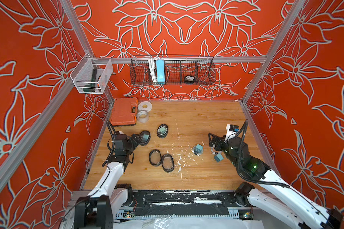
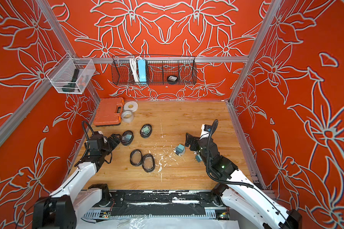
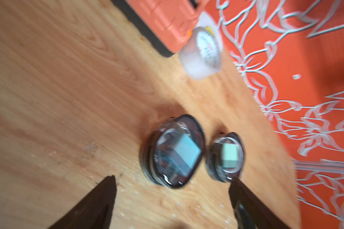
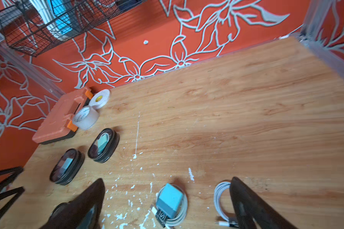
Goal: Pack away charging kits
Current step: Place the storage bag at the center of the board, then pick up the storage bag at the center of the board.
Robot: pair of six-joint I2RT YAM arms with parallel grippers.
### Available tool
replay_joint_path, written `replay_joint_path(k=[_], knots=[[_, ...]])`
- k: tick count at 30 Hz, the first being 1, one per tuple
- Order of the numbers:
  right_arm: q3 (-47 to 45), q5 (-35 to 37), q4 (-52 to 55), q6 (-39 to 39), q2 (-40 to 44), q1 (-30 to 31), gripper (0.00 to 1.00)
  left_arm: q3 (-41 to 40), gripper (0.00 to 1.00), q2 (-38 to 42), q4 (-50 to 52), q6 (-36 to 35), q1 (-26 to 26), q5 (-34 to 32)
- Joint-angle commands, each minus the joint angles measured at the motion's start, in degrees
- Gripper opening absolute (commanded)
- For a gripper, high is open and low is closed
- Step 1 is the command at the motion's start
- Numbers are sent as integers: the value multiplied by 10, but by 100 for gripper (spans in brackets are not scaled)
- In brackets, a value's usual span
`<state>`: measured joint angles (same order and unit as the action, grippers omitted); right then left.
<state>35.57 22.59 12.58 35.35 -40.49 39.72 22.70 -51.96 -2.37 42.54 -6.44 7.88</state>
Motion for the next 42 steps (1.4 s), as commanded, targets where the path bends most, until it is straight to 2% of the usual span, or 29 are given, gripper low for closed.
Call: replay_joint_path(k=[1, 2, 4, 7, 10, 14, 17, 19, 21, 23, 30, 34, 36, 42], knots=[[4, 75, 37, -38, -4, -8, 98, -13, 81, 68, 74, -14, 4, 67], [9, 76, 42, -44, -15, -12, 98, -6, 80, 89, 94, -23, 17, 66], [14, 73, 43, -51, -43, -25, 98, 10, 77, 126, 140, -18, 75, 25], [16, 61, 26, -61, -81, -52, 98, 15, 75, 171, 166, 24, 229, -74], [12, 31, -6, -74, -114, -97, 98, 22, 71, 173, 180, 79, 382, -171], [10, -3, -37, -79, -164, -175, 95, 63, 71, 75, 191, 140, 553, -294], [10, 29, -46, -80, -204, -218, 92, 133, 69, -51, 215, 170, 620, -332], [8, 65, -45, -61, -225, -235, 93, 178, 67, -130, 234, 180, 644, -340], [11, 40, -56, -64, -237, -249, 91, 211, 66, -184, 258, 197, 661, -352], [10, 44, -70, -63, -244, -250, 91, 233, 65, -215, 283, 219, 663, -358], [25, 45, -68, -60, -273, -251, 89, 404, 68, -379, 547, 314, 663, -395], [28, 44, -64, -60, -276, -251, 89, 457, 67, -462, 551, 277, 662, -379], [26, 44, -66, -62, -273, -251, 89, 471, 66, -494, 561, 284, 663, -380], [26, 40, -67, -62, -274, -251, 88, 483, 66, -540, 578, 294, 662, -393]])
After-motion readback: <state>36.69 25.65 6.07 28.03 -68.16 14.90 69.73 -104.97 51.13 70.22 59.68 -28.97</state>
